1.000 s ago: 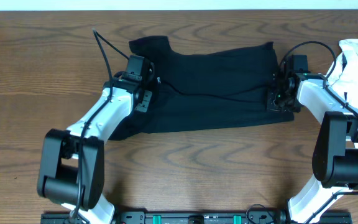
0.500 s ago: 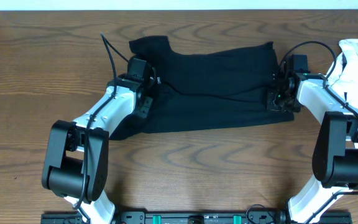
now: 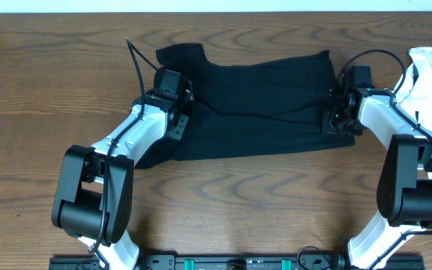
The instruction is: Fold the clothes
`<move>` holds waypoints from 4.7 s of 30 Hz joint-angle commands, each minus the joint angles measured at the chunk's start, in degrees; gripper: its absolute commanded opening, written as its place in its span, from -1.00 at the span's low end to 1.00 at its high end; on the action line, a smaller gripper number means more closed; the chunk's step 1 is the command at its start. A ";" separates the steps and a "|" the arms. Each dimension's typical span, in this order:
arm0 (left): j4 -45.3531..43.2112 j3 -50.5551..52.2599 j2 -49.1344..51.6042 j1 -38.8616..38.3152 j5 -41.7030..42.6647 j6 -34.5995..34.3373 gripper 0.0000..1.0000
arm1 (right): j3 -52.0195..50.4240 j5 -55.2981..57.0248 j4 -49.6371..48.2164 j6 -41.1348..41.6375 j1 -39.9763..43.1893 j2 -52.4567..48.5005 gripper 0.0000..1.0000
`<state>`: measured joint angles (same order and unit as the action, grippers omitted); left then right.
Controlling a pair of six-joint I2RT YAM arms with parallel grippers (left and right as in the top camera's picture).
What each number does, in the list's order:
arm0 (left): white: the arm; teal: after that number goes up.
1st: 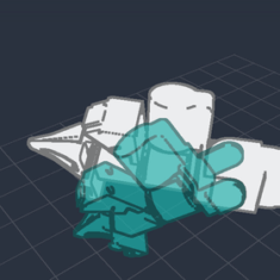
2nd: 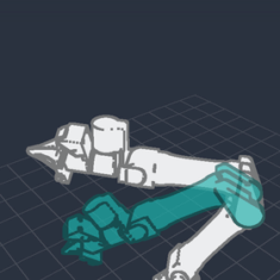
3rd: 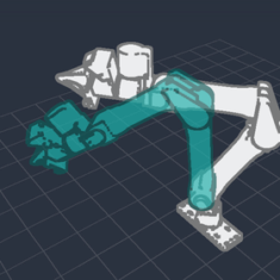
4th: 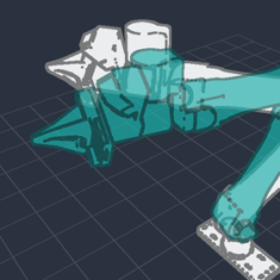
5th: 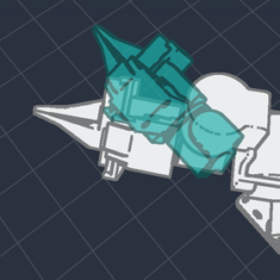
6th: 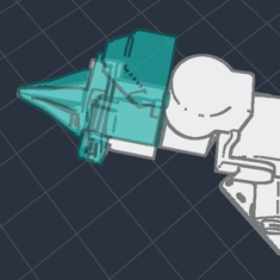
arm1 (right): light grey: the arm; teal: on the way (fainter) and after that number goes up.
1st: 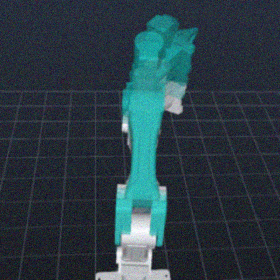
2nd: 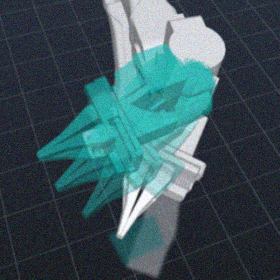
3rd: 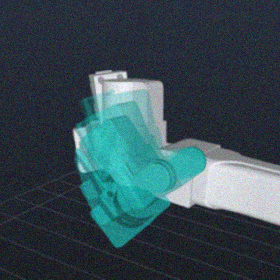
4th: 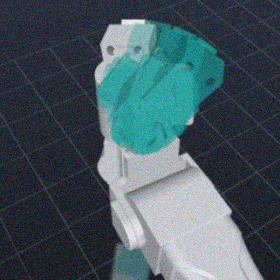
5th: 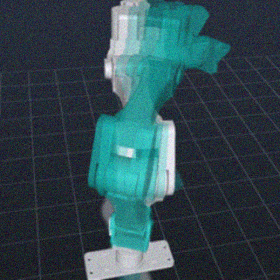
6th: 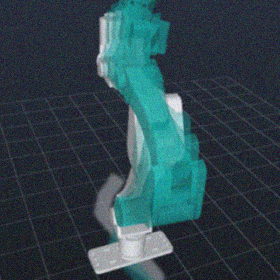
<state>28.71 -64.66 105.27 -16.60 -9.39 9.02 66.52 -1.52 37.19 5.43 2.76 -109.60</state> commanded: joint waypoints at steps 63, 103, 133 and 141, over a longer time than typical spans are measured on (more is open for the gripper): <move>-25.07 0.28 4.04 0.20 -7.61 -6.73 -0.77 | -1.77 2.58 -0.81 0.28 1.33 -2.08 -0.93; -2.78 -2.84 -1.01 4.68 10.64 -24.11 -0.74 | -1.77 2.56 -1.42 0.28 1.33 -2.08 -0.92; -9.99 -2.80 3.82 4.63 15.47 -24.15 -0.75 | -1.77 2.58 -1.46 0.28 1.33 -2.08 -0.93; -16.81 -2.80 3.82 4.63 16.50 -24.20 -0.74 | -1.77 2.60 -1.49 0.28 1.33 -2.08 -0.92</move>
<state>12.91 -67.35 108.40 -11.90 6.31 -14.85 66.35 -1.45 36.14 5.43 2.76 -109.60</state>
